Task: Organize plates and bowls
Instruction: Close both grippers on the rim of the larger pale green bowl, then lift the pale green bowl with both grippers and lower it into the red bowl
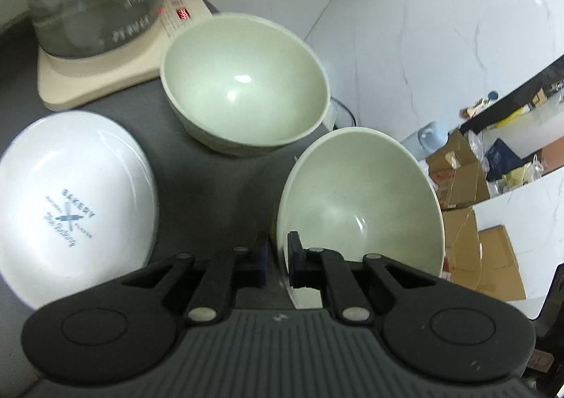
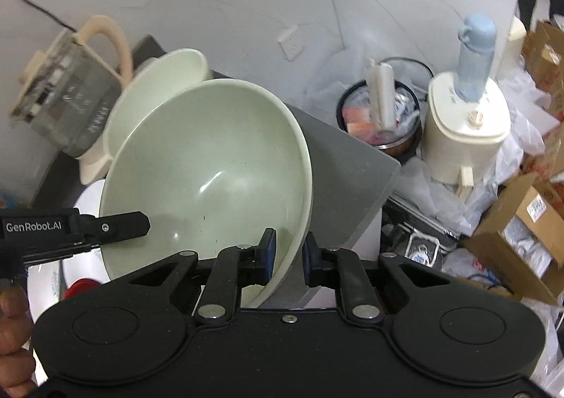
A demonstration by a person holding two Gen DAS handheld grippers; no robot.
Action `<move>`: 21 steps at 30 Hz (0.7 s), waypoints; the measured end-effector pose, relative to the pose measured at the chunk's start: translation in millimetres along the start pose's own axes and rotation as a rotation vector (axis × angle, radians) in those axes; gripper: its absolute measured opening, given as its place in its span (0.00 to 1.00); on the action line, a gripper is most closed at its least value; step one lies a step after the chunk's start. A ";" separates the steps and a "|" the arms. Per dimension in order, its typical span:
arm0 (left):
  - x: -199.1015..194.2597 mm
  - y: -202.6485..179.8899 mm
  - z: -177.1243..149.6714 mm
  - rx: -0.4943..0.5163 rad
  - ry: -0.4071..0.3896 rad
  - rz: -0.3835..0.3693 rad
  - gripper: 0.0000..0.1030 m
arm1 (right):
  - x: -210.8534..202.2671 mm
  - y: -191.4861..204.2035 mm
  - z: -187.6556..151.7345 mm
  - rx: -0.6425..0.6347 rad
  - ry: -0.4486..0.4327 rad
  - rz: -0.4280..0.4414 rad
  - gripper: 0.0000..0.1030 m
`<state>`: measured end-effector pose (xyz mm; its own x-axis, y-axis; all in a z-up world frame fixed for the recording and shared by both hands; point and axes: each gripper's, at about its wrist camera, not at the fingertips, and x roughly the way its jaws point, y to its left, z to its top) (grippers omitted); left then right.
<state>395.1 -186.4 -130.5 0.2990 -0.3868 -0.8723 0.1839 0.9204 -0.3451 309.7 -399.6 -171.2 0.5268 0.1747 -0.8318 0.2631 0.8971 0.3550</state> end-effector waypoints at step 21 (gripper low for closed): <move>-100.9 4.8 -57.5 -0.172 -0.198 0.071 0.08 | -64.0 40.4 -10.8 -0.218 -0.042 0.163 0.16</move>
<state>311.9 -139.7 -64.1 0.4860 -0.3086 -0.8177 -0.0012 0.9353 -0.3538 277.9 -370.1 -108.2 0.5825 0.3111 -0.7509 -0.0060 0.9255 0.3788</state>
